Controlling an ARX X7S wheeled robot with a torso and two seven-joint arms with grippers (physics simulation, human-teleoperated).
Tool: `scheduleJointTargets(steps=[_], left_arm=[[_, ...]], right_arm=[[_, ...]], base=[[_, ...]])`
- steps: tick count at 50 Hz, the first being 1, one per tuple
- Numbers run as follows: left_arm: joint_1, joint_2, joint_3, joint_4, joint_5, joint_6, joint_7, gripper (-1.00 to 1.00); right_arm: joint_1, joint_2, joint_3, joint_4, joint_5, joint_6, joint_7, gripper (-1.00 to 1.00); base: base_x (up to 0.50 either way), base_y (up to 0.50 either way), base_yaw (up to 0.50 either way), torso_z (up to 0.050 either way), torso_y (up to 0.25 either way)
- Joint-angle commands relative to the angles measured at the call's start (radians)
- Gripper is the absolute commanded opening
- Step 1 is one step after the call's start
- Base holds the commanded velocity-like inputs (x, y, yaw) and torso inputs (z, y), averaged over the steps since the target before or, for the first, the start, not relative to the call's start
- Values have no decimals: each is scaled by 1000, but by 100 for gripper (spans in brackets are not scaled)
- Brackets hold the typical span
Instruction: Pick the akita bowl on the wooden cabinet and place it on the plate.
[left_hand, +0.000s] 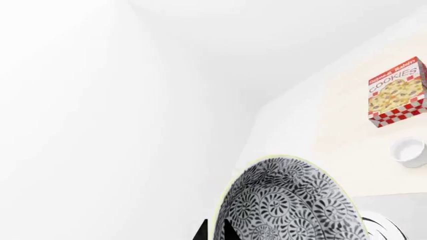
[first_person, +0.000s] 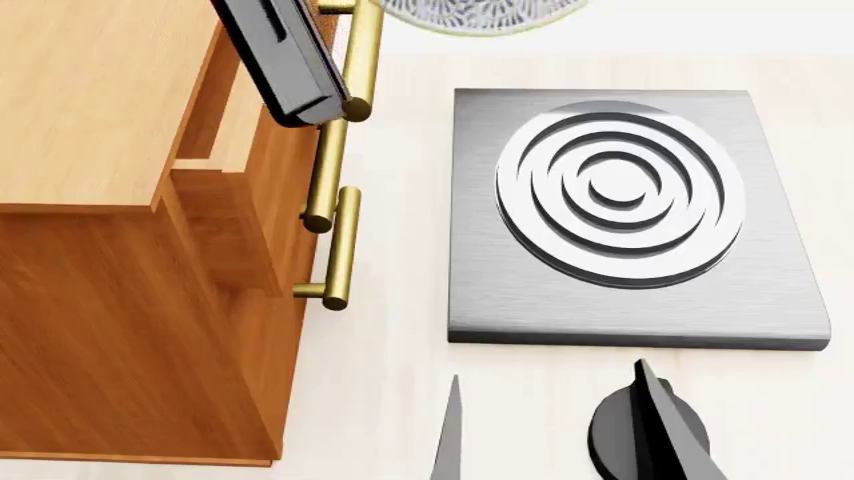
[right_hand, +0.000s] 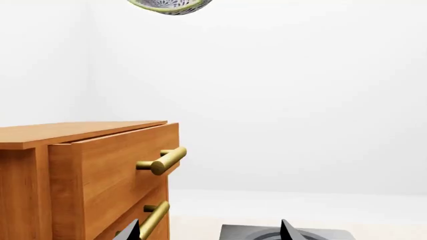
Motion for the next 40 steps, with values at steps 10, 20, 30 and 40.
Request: scheduleJointTargets(steps=[10, 20, 30, 40], left_arm=[[13, -12, -33, 73, -5, -4, 57, -100], [29, -20, -32, 94, -5, -4, 54, -100], [50, -17, -26, 90, 13, 6, 47, -100], [72, -12, -24, 90, 21, 13, 35, -100]], right_arm=[[0, -12, 18, -11, -20, 11, -14, 100], [-1, -6, 24, -26, -18, 19, -6, 100], [-1, 11, 32, -119, -32, 67, 19, 100], [15, 13, 27, -145, -30, 89, 24, 100]], base=[[0, 0, 0, 0, 0], [0, 0, 0, 0, 1], [0, 0, 0, 2, 0], [0, 0, 0, 0, 1]])
